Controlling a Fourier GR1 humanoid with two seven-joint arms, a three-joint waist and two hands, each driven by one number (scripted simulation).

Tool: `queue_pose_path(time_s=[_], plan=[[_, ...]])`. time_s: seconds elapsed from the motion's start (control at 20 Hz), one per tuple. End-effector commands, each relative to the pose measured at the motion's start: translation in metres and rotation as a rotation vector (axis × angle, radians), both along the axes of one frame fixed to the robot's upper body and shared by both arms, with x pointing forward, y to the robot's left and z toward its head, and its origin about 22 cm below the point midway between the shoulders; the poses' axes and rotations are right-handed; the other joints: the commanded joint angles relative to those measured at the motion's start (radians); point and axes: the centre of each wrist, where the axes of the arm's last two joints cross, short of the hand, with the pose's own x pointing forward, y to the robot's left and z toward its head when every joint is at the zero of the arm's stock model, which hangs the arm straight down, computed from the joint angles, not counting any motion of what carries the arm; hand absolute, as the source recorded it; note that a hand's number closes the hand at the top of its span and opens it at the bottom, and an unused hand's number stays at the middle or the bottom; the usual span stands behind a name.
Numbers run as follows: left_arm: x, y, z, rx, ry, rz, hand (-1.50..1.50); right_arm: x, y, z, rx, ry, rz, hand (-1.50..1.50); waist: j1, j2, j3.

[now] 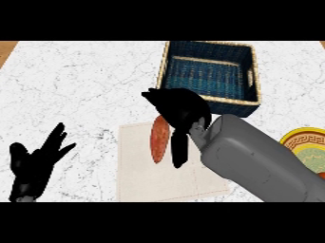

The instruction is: Pick the sweet potato from the placemat and place it in the basket

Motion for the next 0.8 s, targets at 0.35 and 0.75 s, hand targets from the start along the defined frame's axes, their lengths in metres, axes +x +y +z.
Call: queue_pose_path(time_s=[0.35,0.75], plan=[[-0.020,-0.021,-0.030,-0.010,0.159,0.013,0.00,-0.003,0.012,-0.035,0.029,-0.021,-0.018,-1.50,0.005,0.009,-0.016],[-0.011,0.003,-0.031,-0.007,0.161,0.017,0.00,0.007,0.024,-0.061,-0.061,0.013,0.007,-1.50,0.006,0.014,-0.017]])
